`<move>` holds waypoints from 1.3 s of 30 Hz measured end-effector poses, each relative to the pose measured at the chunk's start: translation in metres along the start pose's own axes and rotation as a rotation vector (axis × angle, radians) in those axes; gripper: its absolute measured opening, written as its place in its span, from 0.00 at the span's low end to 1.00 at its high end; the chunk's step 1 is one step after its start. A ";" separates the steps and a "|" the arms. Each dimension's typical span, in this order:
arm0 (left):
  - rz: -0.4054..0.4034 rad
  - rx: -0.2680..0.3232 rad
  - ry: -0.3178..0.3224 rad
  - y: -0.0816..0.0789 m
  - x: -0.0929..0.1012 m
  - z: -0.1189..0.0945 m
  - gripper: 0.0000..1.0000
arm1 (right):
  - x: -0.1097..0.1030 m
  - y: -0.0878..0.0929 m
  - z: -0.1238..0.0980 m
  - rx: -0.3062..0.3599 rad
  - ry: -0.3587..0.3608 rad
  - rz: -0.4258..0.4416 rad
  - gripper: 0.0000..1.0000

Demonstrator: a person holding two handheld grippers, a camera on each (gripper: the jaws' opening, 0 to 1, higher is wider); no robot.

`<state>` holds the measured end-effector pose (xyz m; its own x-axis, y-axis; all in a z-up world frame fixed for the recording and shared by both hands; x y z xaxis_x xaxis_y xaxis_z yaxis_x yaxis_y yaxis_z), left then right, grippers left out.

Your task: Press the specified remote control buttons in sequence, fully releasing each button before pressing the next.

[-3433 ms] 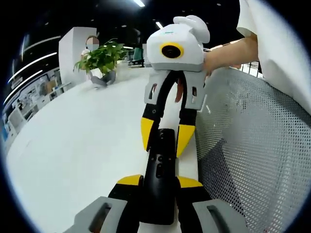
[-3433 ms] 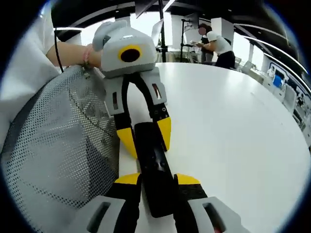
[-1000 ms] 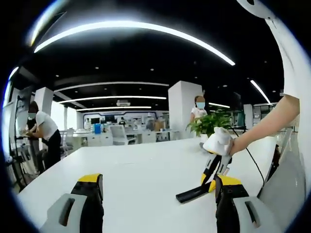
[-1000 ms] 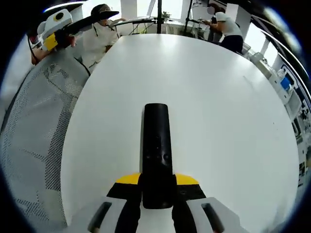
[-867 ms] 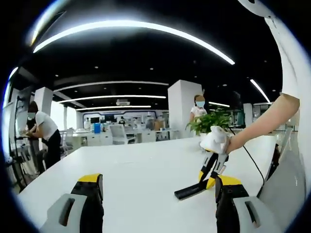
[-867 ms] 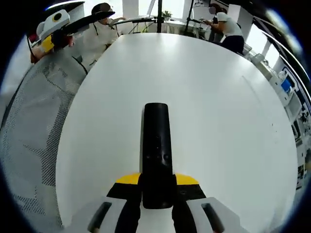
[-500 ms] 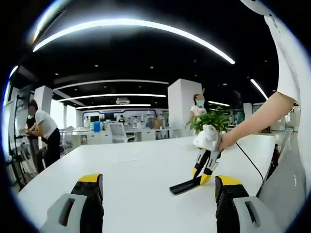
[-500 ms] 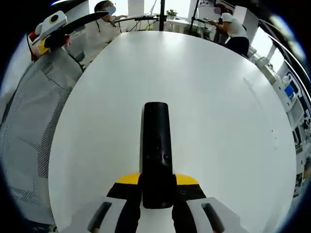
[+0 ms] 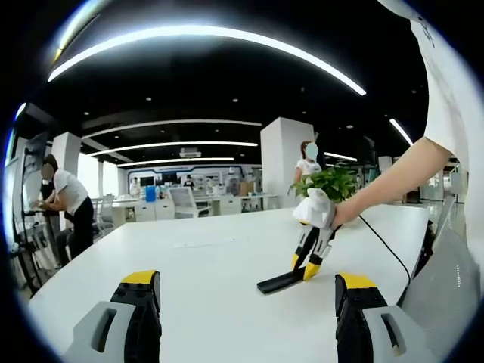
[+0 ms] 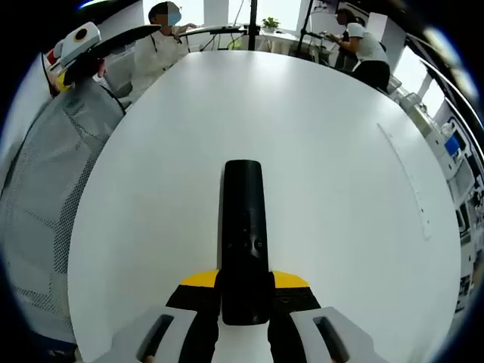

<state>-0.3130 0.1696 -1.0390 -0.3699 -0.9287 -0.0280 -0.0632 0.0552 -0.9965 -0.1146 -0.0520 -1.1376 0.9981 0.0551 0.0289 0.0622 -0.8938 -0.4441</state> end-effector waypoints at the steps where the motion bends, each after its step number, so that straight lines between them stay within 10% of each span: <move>1: 0.003 -0.003 -0.001 0.000 0.000 0.000 1.00 | 0.000 0.000 0.000 -0.001 -0.004 0.012 0.21; 11: -0.006 -0.010 0.011 0.001 0.001 0.000 1.00 | -0.004 0.005 -0.014 0.116 0.026 0.306 0.37; 21: -0.037 -0.006 0.022 0.002 0.001 0.001 1.00 | -0.042 0.023 -0.086 0.549 0.277 0.641 0.55; 26: -0.064 0.002 0.025 0.001 0.000 0.001 1.00 | -0.085 0.018 -0.124 0.882 0.473 0.856 0.86; 30: -0.066 0.000 0.002 0.001 -0.002 0.001 1.00 | -0.124 0.014 -0.158 1.044 0.667 0.842 0.99; 39: -0.083 0.022 0.017 -0.001 -0.001 0.000 1.00 | -0.173 0.032 -0.175 1.117 1.032 0.760 0.99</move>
<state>-0.3122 0.1702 -1.0378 -0.3798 -0.9234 0.0556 -0.0735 -0.0298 -0.9969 -0.2853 -0.1677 -1.0000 0.4128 -0.8994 -0.1438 0.0264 0.1696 -0.9852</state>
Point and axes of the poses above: the point that each gripper's makers call its tool centre point, and the gripper's own axes: z roughly forward along the fingers, x roughly to its right, y roughly out of its underside, the point moved 6 cm from there along -z, roughly backward along the fingers, and after that the axes turned 1 degree about x, right-handed, at the moved point
